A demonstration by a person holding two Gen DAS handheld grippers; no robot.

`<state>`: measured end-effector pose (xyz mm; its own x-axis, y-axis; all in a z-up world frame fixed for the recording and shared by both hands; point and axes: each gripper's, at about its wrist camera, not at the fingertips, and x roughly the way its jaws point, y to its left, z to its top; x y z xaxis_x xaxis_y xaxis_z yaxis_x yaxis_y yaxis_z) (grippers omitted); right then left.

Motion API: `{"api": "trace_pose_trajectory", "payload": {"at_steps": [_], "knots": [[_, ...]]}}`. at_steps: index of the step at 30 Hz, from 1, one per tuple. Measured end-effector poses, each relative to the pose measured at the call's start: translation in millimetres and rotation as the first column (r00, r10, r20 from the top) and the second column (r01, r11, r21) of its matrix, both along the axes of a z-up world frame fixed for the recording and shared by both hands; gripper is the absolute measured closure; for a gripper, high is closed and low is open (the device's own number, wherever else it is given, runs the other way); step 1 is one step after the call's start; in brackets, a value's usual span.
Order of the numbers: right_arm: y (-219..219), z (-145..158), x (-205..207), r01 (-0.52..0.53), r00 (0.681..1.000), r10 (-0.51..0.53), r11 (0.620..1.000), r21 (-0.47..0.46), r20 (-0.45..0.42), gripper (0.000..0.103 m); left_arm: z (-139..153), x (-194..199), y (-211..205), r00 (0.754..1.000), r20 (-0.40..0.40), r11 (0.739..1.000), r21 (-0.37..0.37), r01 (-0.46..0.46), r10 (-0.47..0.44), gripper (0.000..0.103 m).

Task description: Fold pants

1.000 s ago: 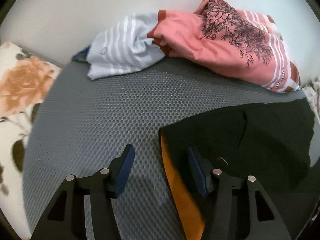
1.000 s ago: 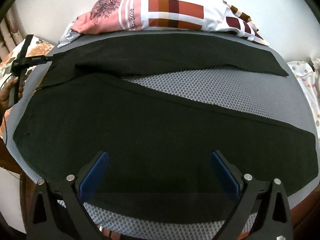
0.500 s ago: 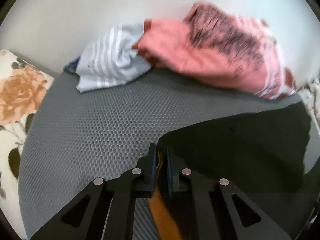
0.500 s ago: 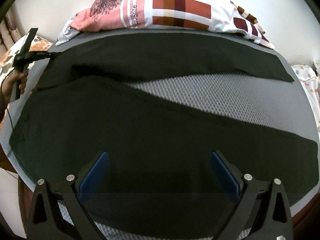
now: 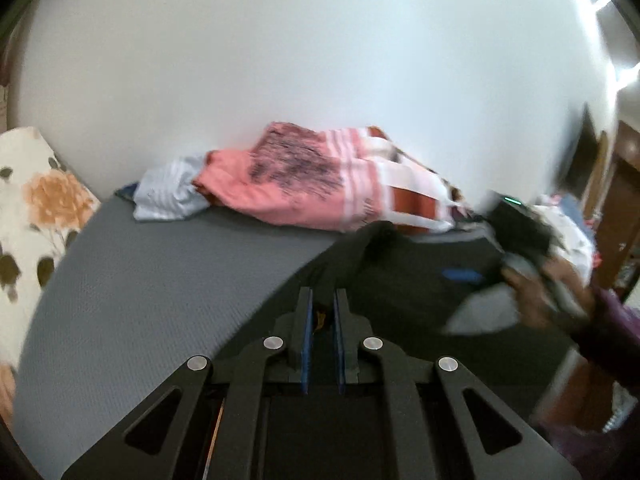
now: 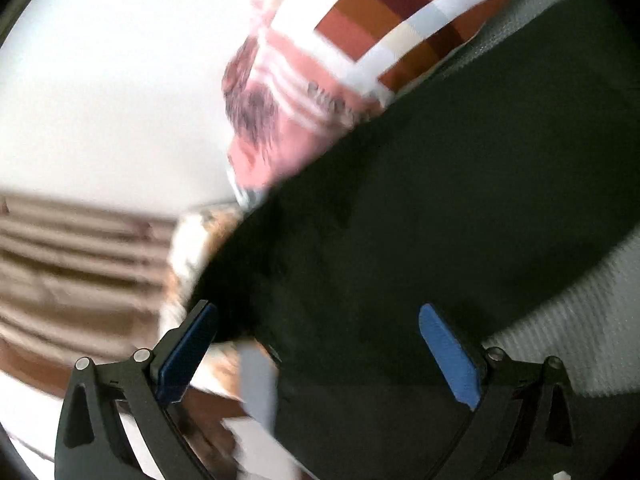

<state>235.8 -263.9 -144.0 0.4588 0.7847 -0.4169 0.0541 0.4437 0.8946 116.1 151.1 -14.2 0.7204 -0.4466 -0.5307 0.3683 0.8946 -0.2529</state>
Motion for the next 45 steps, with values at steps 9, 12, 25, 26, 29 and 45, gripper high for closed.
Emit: {"api": "trace_pose_trajectory", "payload": {"at_steps": [9, 12, 25, 26, 29, 45], "knots": [[-10, -34, 53, 0.050, 0.986, -0.047, 0.999, 0.016, -0.163, 0.089, -14, -56, -7, 0.993, -0.116, 0.997, -0.074, -0.025, 0.017, 0.093], [-22, -33, 40, 0.102, 0.985, -0.101, 0.995, -0.002, -0.137, 0.094, -21, -63, -4, 0.987, -0.153, 0.995, -0.080, -0.053, 0.040, 0.093], [-16, -40, -168, 0.051, 0.998, -0.057, 0.983, -0.178, -0.029, 0.098, -67, -99, 16, 0.951, -0.285, 0.989, 0.116, -0.091, 0.121, 0.092], [-14, -49, -177, 0.044, 0.997, -0.053, 0.983, -0.181, -0.047, 0.098, -73, -102, 17, 0.947, -0.294, 0.989, 0.117, -0.094, 0.125, 0.092], [-13, -76, -193, 0.034, 0.993, -0.052, 0.985, -0.171, -0.105, 0.098, -84, -110, 20, 0.942, -0.304, 0.987, 0.113, -0.115, 0.144, 0.092], [-13, -101, -227, -0.006, 0.991, -0.012, 0.990, -0.143, -0.131, 0.099, -83, -117, 27, 0.934, -0.244, 0.949, 0.244, -0.201, 0.261, 0.081]]}}
